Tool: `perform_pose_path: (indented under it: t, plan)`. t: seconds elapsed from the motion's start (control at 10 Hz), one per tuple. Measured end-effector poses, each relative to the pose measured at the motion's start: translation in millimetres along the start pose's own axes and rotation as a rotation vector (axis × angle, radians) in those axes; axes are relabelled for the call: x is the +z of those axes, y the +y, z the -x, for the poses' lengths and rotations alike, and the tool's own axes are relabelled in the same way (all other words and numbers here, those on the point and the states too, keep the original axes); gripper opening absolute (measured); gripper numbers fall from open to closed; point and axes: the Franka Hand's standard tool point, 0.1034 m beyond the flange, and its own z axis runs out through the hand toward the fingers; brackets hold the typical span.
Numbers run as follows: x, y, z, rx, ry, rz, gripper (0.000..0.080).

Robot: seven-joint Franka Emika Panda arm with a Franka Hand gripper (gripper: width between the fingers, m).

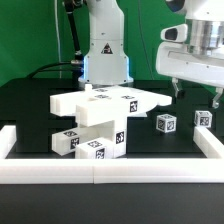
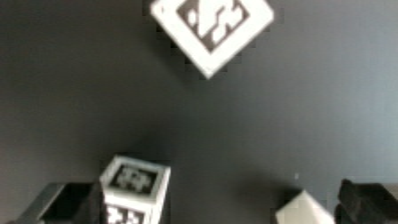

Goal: Assemble chair

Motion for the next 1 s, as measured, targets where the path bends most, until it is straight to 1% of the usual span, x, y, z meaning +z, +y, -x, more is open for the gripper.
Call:
perform_pose_path:
  t: [0.1, 0.2, 0.5, 0.8, 0.9, 1.0]
  plan:
    - [2.0, -3.5, 9.6, 0.007, 0.005, -0.003, 0.0649]
    - [3.2, -4.9, 14.5, -0.001, 0.006, -0.001, 0.0649]
    - [3.7, -4.2, 13.0, 0.0, 0.007, 0.0, 0.0649]
    - [3.2, -8.8, 23.0, -0.066, 0.008, -0.001, 0.0649]
    - [3.4, -10.0, 23.6, -0.122, 0.016, -0.012, 0.0649]
    - [4.2, -11.3, 24.1, -0.181, 0.032, -0.03, 0.0649]
